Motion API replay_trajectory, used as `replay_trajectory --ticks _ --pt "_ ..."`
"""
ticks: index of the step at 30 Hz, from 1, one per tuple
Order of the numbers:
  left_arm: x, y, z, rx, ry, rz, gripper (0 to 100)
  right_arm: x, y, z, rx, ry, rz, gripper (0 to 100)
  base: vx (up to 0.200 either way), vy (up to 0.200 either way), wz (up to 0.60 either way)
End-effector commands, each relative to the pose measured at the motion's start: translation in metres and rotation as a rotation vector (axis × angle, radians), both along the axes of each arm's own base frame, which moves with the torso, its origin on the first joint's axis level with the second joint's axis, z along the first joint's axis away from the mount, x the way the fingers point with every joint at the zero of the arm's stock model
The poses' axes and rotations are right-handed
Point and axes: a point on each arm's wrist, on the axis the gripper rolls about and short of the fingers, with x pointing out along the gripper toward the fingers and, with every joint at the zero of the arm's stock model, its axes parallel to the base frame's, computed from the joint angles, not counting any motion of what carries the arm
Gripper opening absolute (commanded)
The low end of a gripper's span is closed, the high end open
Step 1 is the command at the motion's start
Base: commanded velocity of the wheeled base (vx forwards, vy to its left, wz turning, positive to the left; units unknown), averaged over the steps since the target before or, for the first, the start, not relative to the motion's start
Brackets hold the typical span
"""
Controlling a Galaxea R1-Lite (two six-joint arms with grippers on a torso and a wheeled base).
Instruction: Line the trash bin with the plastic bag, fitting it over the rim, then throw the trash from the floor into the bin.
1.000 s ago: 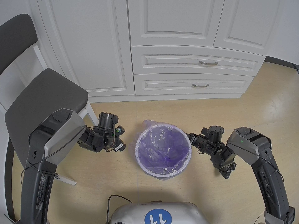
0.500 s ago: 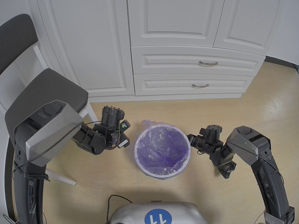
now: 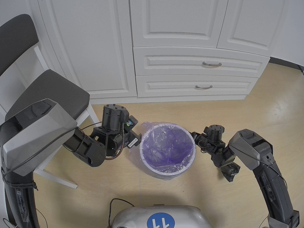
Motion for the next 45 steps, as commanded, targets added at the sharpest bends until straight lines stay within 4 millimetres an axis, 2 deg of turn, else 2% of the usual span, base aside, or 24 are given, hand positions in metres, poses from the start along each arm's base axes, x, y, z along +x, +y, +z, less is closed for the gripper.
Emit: replay_trajectory --ticks 1,13,20,24,27,30,33,37,40,45 --pt "-0.021 -0.011 0.004 -0.107 -0.075 -0.006 100 -0.001 -0.011 0.0 0.005 -0.04 -0.072 100 0.0 0.0 0.0" --pt "-0.036 0.001 0.0 -0.204 -0.284 0.099 100 -0.014 -0.011 -0.001 0.032 -0.037 -0.173 100 0.0 0.0 0.0" --pt "-0.06 0.012 -0.005 -0.233 -0.339 0.089 100 -0.014 -0.018 -0.003 0.004 -0.027 -0.311 100 0.0 0.0 0.0" --pt "-0.076 0.025 -0.015 -0.217 -0.29 0.101 100 -0.013 -0.02 -0.004 -0.003 0.006 -0.394 100 0.0 0.0 0.0" --pt "-0.088 0.033 -0.014 -0.238 -0.255 0.111 100 -0.012 -0.021 -0.006 -0.029 0.05 -0.423 100 0.0 0.0 0.0" --pt "-0.091 0.035 -0.013 -0.266 -0.247 0.117 100 -0.013 -0.02 -0.007 -0.051 0.095 -0.43 100 0.0 0.0 0.0" --pt "-0.095 0.036 -0.014 -0.27 -0.237 0.118 100 -0.014 -0.015 -0.007 -0.052 0.106 -0.415 100 0.0 0.0 0.0" --pt "-0.106 0.043 -0.013 -0.276 -0.209 0.119 100 -0.017 0.007 -0.006 -0.078 0.093 -0.356 100 0.0 0.0 0.0" --pt "-0.111 0.044 -0.002 -0.295 -0.234 0.114 100 -0.018 0.02 -0.004 -0.053 0.079 -0.335 100 0.0 0.0 0.0" --pt "-0.125 0.054 0.015 -0.312 -0.26 0.11 100 -0.017 0.023 -0.004 -0.032 0.061 -0.37 100 0.0 0.0 0.0"
